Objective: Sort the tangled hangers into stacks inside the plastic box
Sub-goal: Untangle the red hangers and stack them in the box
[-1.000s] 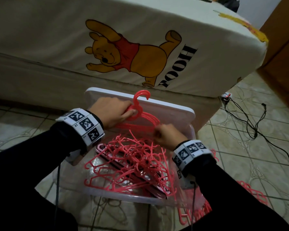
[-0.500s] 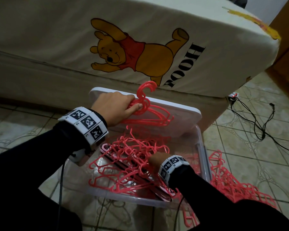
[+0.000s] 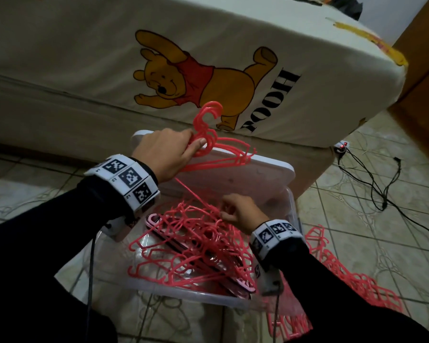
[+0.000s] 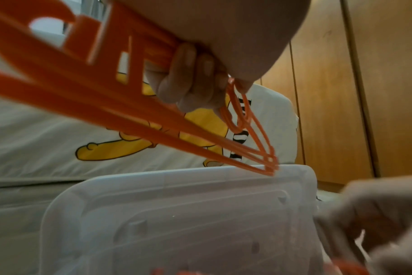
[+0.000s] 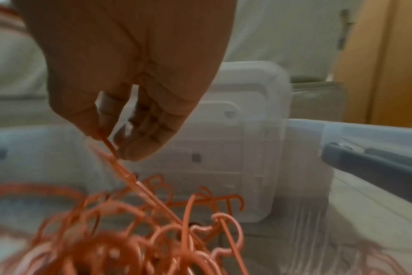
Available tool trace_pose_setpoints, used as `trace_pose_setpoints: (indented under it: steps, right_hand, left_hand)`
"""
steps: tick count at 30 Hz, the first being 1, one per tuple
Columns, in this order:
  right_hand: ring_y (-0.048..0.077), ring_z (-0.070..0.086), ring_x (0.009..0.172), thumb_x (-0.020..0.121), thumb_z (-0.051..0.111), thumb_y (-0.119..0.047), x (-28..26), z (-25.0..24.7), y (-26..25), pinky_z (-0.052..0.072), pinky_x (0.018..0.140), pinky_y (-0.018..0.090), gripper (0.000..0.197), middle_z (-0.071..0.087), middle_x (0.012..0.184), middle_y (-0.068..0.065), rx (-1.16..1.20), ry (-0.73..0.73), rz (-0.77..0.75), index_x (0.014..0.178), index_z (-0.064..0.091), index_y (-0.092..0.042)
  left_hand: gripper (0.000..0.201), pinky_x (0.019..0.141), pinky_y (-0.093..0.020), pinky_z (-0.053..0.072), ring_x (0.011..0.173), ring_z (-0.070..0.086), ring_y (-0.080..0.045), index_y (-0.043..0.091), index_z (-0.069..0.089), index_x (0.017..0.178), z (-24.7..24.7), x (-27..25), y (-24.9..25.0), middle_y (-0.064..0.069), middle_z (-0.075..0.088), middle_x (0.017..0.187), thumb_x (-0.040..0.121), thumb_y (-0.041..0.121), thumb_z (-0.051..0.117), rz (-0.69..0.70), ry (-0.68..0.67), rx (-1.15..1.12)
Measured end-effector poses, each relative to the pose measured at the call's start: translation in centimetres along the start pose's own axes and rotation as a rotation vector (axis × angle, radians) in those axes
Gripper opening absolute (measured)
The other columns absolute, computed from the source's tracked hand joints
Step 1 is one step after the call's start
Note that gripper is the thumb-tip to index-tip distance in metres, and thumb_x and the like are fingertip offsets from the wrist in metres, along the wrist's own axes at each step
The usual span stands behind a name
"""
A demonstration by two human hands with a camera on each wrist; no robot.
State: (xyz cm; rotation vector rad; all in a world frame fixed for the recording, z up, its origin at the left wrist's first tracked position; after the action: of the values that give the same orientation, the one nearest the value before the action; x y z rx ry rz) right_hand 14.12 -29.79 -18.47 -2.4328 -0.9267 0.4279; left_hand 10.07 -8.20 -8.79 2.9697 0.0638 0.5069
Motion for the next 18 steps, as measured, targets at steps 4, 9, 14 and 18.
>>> trace_pose_setpoints:
  steps: [4, 9, 14, 18]
  right_hand:
    - [-0.008, 0.055, 0.056, 0.078, 0.069, -0.005, -0.7, -2.4, -0.1, 0.043, 0.060, 0.010, 0.016, 0.061, 0.063, -0.013, 0.194, 0.110, 0.033, 0.073, 0.065, -0.020]
    - [0.021, 0.062, 0.068, 0.083, 0.064, 0.003, -1.2, -4.4, -2.3, 0.052, 0.067, 0.036, 0.018, 0.071, 0.085, 0.017, 0.496, 0.195, -0.010, 0.074, 0.062, -0.012]
    - [0.007, 0.061, 0.060, 0.086, 0.061, 0.006, -1.7, -5.3, -4.7, 0.051, 0.064, 0.022, 0.012, 0.064, 0.072, 0.004, 0.659, 0.170, -0.083, 0.095, 0.059, -0.001]
    - [0.012, 0.064, 0.070, 0.088, 0.058, 0.005, -2.2, -5.3, -5.6, 0.053, 0.070, 0.023, 0.040, 0.062, 0.079, 0.004, 0.645, 0.024, -0.102, 0.124, 0.050, -0.010]
  left_hand:
    - [0.050, 0.058, -0.034, 0.037, 0.076, 0.061, -0.034, 0.025, 0.056, 0.101, -0.4, 0.1, -0.4, -0.006, 0.058, 0.073, 0.092, 0.063, 0.025, -0.050, 0.047, -0.053]
    - [0.053, 0.061, -0.032, 0.033, 0.077, 0.060, -0.033, 0.026, 0.058, 0.109, -1.0, 0.2, -0.4, -0.005, 0.059, 0.076, 0.091, 0.064, 0.026, -0.102, 0.142, -0.175]
    - [0.058, 0.060, -0.031, 0.031, 0.066, 0.048, -0.024, 0.026, 0.057, 0.109, -1.4, 0.3, -0.5, -0.002, 0.057, 0.072, 0.091, 0.067, 0.020, -0.133, 0.170, -0.222]
    - [0.052, 0.062, -0.032, 0.029, 0.073, 0.055, -0.030, 0.028, 0.058, 0.112, -1.4, 0.2, -0.5, 0.000, 0.052, 0.072, 0.093, 0.064, 0.026, -0.148, 0.152, -0.204]
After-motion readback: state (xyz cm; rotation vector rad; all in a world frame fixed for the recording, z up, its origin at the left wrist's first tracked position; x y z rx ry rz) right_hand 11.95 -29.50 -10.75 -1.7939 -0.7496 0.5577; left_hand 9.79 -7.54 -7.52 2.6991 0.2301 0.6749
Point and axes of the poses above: each hand's wrist, its own x-axis towards the middle knuckle, its own z-axis out of the palm, y = z × x, the point moved 1 cm from there along x, towards the middle knuckle
